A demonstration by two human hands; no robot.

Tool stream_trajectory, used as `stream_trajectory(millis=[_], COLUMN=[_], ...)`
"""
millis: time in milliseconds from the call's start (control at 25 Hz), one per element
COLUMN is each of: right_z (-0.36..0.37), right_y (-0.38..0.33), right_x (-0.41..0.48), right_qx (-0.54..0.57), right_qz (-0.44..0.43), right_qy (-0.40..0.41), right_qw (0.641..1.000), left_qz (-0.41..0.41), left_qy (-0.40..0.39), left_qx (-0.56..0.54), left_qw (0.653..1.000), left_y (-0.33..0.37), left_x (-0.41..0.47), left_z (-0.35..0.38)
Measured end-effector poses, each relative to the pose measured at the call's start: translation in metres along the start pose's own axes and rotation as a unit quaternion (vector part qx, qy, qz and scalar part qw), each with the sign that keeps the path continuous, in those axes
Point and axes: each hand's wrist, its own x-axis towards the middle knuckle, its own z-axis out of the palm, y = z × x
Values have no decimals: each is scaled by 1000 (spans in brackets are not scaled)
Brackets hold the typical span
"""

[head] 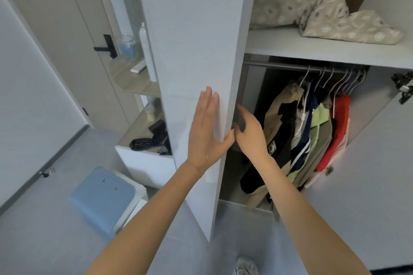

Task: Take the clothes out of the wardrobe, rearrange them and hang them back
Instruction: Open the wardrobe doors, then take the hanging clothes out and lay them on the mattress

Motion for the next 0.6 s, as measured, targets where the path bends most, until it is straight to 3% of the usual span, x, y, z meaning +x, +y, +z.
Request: stream_trajectory(millis=[120,240,520,600], right_z=[24,42,71,73], right_y=[-40,-76,-123,-128], right_x=[-45,-86,-133,-137], right_qx=[19,18,1,-2], right_qz=[-13,-26,-27,-28], right_qy=[4,-8,-45,-44], right_qw=[1000,999,999,999], left_qz=[-18,-106,-231,-250], left_qy=[-9,8,155,165], left_qx=[-51,-83,-25,-18], left_qw=[999,991,960,954], left_y=[-18,-35,-83,-95], left_x=[-32,-64,-82,-81], left_z=[-63,-121,-208,-224])
